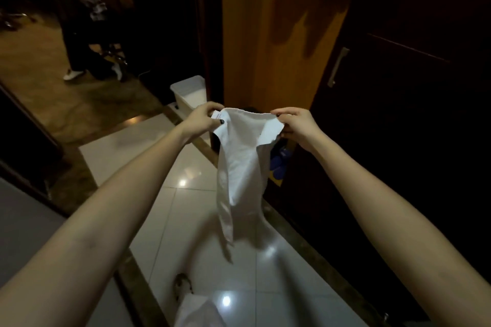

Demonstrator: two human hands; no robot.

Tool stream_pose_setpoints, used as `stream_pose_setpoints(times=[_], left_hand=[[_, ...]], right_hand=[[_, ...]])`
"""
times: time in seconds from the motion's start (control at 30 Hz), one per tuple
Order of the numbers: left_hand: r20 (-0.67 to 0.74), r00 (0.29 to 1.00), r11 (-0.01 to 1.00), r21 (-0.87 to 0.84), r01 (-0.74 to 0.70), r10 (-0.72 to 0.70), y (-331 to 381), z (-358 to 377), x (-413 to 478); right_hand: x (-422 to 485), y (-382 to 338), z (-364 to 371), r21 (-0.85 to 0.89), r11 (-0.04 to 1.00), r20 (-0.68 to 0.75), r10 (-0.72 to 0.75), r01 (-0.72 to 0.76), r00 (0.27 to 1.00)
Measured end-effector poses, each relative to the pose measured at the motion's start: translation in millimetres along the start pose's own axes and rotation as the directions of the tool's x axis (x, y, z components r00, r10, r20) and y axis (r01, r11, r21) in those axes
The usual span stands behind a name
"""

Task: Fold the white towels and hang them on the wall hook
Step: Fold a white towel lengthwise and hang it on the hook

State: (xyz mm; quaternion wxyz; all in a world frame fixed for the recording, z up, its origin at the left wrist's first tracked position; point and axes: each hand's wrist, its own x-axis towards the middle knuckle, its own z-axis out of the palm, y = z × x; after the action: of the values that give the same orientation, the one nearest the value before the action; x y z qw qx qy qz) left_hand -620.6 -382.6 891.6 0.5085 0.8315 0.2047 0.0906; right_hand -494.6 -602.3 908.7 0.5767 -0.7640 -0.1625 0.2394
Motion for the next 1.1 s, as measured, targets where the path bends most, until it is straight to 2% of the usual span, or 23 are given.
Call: stream_pose_setpoints(times=[0.07,0.17,0.3,0.5,0.6,0.7,0.97,1.1], left_hand=[[-0.024,0.999,0.998,-0.051,-0.027,0.026,-11,-25,19],[0.022,0.996,0.996,-0.026,-0.089,0.089,-26,-65,51],[0.064,0.995,0.997,0.034,-0.075,0.073,-46,-111,91],[0.249,0.961,0.989,0.047,-0.139,0.123,-59,-160,149],[0.283,0.943,0.972,0.107,-0.210,0.173,-72,-172,178],[0.238,0.950,0.963,0.125,-0.238,0.204,-90,-179,207],[0.229,0.932,0.937,0.147,-0.317,0.280,-103,-198,302],[0.306,0.898,0.915,0.149,-0.374,0.317,-101,-212,356]], right_hand=[[26,-11,32,-0.002,1.000,0.057,-0.011,0.011,0.998],[66,-32,78,0.020,0.999,0.133,-0.032,0.030,0.991],[103,-55,130,0.079,0.996,0.247,-0.058,0.039,0.967],[155,-82,187,0.186,0.981,0.271,0.004,-0.056,0.962],[180,-90,203,0.177,0.980,0.287,0.041,-0.095,0.957],[206,-96,218,0.159,0.986,0.254,0.016,-0.058,0.967],[295,-108,244,0.015,0.996,0.002,-0.089,0.089,0.996],[345,-120,254,-0.102,0.989,-0.061,-0.116,0.109,0.991]])
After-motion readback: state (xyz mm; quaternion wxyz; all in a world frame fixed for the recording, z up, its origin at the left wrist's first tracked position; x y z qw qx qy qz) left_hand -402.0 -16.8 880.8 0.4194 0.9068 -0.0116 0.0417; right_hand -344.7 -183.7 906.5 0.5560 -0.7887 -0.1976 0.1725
